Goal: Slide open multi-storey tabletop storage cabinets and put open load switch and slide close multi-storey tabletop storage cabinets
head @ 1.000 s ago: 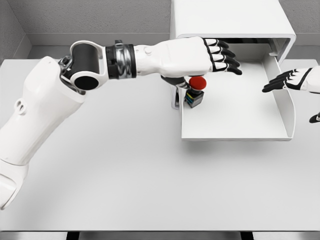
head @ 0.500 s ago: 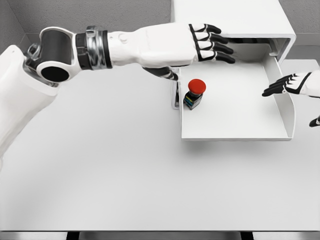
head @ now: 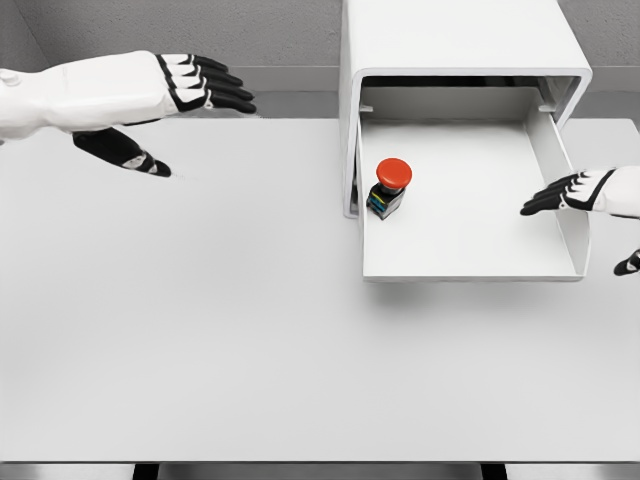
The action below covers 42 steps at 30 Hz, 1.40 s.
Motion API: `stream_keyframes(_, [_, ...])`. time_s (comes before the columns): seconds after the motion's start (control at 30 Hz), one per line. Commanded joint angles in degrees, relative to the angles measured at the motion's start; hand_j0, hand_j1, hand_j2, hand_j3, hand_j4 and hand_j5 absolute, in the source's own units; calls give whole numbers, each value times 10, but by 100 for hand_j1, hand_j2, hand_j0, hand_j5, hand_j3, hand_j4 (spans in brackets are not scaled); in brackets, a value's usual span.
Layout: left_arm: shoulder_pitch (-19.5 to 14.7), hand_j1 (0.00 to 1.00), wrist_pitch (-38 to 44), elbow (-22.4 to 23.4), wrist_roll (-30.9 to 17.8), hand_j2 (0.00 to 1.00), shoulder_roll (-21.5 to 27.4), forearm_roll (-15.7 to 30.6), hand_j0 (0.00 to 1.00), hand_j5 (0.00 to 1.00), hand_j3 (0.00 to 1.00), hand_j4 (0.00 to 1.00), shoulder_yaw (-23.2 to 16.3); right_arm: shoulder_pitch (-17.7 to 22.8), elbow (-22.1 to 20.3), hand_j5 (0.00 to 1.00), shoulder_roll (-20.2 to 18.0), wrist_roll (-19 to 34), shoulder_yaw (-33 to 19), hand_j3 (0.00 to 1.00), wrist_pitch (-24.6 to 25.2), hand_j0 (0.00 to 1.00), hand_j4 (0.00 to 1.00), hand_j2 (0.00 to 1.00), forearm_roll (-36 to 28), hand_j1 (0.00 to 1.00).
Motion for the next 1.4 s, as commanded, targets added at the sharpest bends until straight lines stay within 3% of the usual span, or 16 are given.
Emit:
stream_keyframes(0.0, [1, 100, 2, 0, 0, 100, 20, 15, 100, 100, 100, 100, 15, 1, -1, 100, -2, -16, -1, 100, 2, 100, 100, 100, -5, 100])
stream_keyframes(0.07, [4, 100, 2, 0, 0, 100, 29, 28, 100, 100, 100, 100, 16, 9, -1, 100, -1, -27, -1, 100, 2, 100, 100, 100, -5, 100])
stream_keyframes(0.13, [33, 100, 2, 0, 0, 100, 35, 31, 100, 100, 100, 100, 54, 13, -2, 100, 0, -41, -1, 100, 2, 100, 100, 100, -5, 100])
stream_keyframes(0.37, [49, 100, 2, 0, 0, 100, 51, 36, 100, 100, 100, 100, 66, 32, -3, 100, 3, -62, -1, 100, 2, 100, 100, 100, -5, 100])
stream_keyframes(0.87, [58, 100, 2, -16, 0, 100, 50, 40, 100, 100, 100, 100, 65, 57, -3, 100, 25, -62, -1, 100, 2, 100, 100, 100, -5, 100])
stream_keyframes(1.37, [58, 100, 2, -18, 0, 100, 51, 41, 100, 100, 100, 100, 66, 54, -6, 100, 15, -62, -6, 100, 2, 100, 100, 100, -4, 100])
